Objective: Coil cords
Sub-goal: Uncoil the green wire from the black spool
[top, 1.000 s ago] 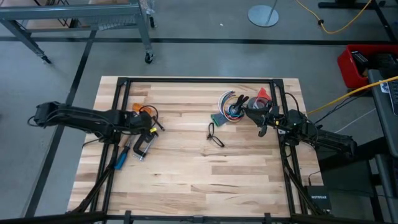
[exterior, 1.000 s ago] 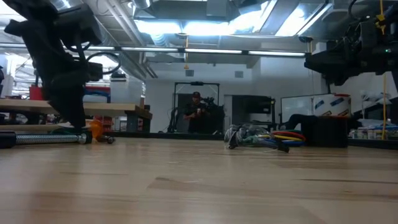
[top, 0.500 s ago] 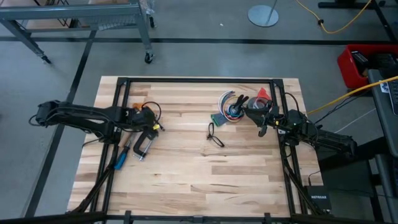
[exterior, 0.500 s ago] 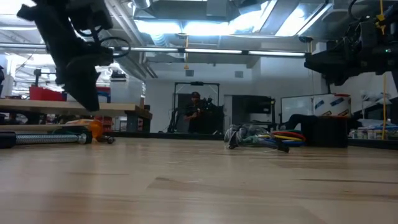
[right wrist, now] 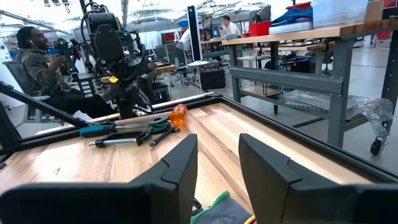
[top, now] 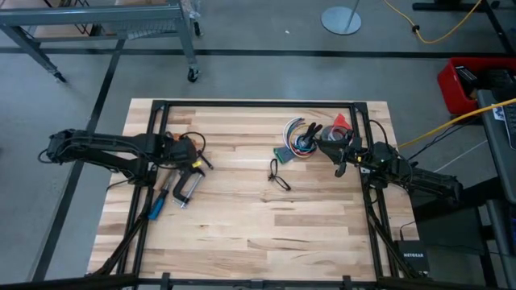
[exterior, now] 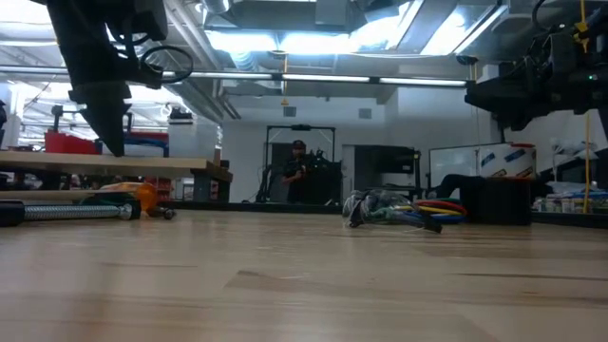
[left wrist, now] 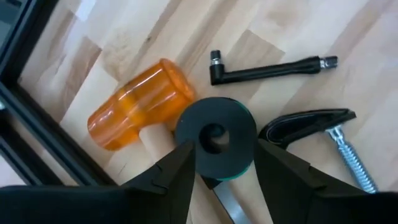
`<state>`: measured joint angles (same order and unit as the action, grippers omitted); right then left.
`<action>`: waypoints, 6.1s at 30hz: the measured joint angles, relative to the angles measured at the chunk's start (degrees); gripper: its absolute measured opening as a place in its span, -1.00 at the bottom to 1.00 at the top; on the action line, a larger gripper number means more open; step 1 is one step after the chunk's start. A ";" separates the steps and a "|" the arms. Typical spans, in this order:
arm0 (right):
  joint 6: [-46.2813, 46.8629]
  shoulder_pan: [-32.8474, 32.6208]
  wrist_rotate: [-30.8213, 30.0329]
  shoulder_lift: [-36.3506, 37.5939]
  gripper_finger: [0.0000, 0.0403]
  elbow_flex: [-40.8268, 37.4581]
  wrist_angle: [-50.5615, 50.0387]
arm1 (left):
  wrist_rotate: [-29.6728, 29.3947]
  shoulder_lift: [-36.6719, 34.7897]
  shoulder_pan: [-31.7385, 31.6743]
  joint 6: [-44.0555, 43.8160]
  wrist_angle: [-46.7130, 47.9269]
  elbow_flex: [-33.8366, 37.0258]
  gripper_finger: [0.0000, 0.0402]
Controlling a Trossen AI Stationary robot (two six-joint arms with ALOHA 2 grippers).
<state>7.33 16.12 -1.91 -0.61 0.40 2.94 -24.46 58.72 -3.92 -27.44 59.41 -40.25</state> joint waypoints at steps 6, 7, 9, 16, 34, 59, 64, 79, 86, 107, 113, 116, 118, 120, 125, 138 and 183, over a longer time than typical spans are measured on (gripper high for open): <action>-0.11 0.01 1.22 -0.01 -0.39 0.01 -0.04 | 5.03 0.10 0.02 0.43 -0.62 0.52 -0.23; -0.12 0.01 1.82 -0.01 -0.39 0.01 -0.04 | 6.22 0.32 0.19 0.45 -0.53 0.90 -0.23; -0.14 0.02 2.75 0.00 -0.39 0.01 -0.05 | 7.72 0.94 0.59 0.45 -0.48 1.65 -0.23; -0.17 0.01 3.04 -0.01 -0.39 0.00 -0.04 | 7.61 5.18 1.03 4.27 -2.77 2.36 -0.23; -0.24 0.01 3.03 0.01 -0.39 0.00 -0.04 | 1.78 20.06 1.05 2.62 -2.87 2.32 -0.23; -0.24 0.02 3.02 -0.01 -0.39 0.01 -0.04 | 3.73 20.09 0.76 -4.91 -2.53 -0.90 -0.23; -0.24 0.01 3.02 -0.01 -0.39 0.00 -0.04 | 3.66 20.09 0.76 -4.65 -1.42 -2.23 -0.23; -0.24 0.01 3.02 0.00 -0.39 0.01 -0.03 | 1.99 20.09 -0.79 2.74 -7.39 -2.29 -0.23; -0.24 0.00 3.02 -0.01 -0.39 0.01 -0.02 | -1.43 20.09 -1.67 2.54 -4.21 -2.29 -0.18; -0.24 0.00 3.02 0.01 -0.39 0.01 -0.02 | 1.00 20.09 -2.56 -5.80 -8.39 -1.26 0.11; -0.22 0.00 3.02 -0.01 -0.39 0.01 -0.02 | 0.84 20.09 -2.56 -8.16 -4.32 -0.15 0.10; -0.22 0.02 3.02 0.00 -0.39 0.01 -0.02 | -0.12 20.09 -2.56 -8.20 -1.71 -0.13 0.10; -0.22 0.02 3.02 -0.01 -0.39 0.01 -0.02 | -0.19 20.09 -2.56 -8.27 -1.52 -0.13 0.10; -0.22 0.00 3.02 0.00 -0.39 0.01 -0.01 | -0.33 20.09 -2.56 -8.19 -2.73 0.36 0.10; -0.22 0.01 3.02 0.01 -0.39 0.01 0.00 | -0.55 20.08 -2.56 -9.25 -6.71 2.83 0.10; -0.22 0.01 3.02 0.00 -0.39 0.01 0.00 | 2.66 20.15 -2.42 -0.61 -8.49 1.19 -0.36; -0.22 0.02 3.02 -0.01 -0.39 0.07 0.18 | 0.28 20.01 -5.31 -8.25 -8.86 2.52 -0.01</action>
<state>7.11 16.14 1.10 -0.62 0.47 3.11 -24.18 78.73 -9.23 -35.68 50.55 -37.73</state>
